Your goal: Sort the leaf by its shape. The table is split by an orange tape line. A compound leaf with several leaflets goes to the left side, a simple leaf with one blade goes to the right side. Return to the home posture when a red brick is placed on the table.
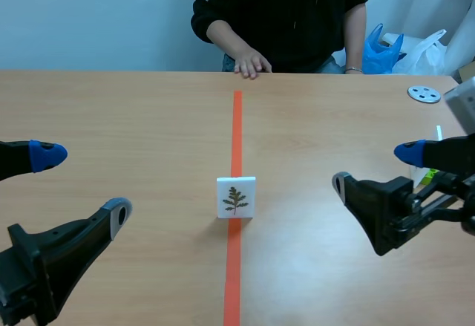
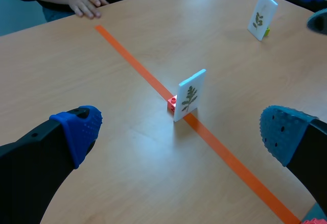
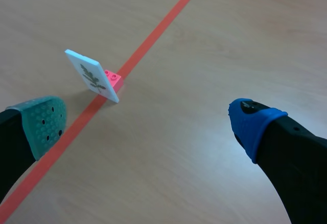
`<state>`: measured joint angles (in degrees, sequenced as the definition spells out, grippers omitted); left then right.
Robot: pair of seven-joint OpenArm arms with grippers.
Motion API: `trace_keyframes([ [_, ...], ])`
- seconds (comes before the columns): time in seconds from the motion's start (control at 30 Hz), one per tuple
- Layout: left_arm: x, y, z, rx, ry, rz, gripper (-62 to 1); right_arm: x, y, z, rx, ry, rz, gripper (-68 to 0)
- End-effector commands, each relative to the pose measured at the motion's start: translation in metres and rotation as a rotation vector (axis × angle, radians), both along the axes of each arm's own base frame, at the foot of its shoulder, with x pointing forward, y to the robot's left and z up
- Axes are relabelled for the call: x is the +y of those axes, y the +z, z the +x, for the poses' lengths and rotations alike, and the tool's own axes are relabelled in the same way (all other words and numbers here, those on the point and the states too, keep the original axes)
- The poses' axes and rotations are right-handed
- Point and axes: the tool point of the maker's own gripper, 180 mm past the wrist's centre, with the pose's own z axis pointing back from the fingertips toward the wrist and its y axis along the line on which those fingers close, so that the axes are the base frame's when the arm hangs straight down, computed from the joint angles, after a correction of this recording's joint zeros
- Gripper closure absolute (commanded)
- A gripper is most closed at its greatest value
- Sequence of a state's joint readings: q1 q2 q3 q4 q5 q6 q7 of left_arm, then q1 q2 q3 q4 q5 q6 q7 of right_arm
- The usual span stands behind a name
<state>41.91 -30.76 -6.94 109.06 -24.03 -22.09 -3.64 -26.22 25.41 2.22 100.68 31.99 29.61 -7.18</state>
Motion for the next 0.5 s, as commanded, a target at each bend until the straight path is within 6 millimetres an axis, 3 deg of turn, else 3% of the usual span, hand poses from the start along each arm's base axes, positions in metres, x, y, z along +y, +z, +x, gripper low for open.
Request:
trace_keyframes([
  [0.0, -0.004, 0.011, 0.001, -0.030, -0.002, -0.025, -62.3, 0.001, 0.004, 0.010, -0.037, 0.011, 0.001, -67.9],
  [0.47, -0.004, 0.011, 0.001, -0.030, -0.002, -0.025, -62.3, 0.057, -0.052, 0.053, -0.057, 0.198, -0.088, -67.9],
])
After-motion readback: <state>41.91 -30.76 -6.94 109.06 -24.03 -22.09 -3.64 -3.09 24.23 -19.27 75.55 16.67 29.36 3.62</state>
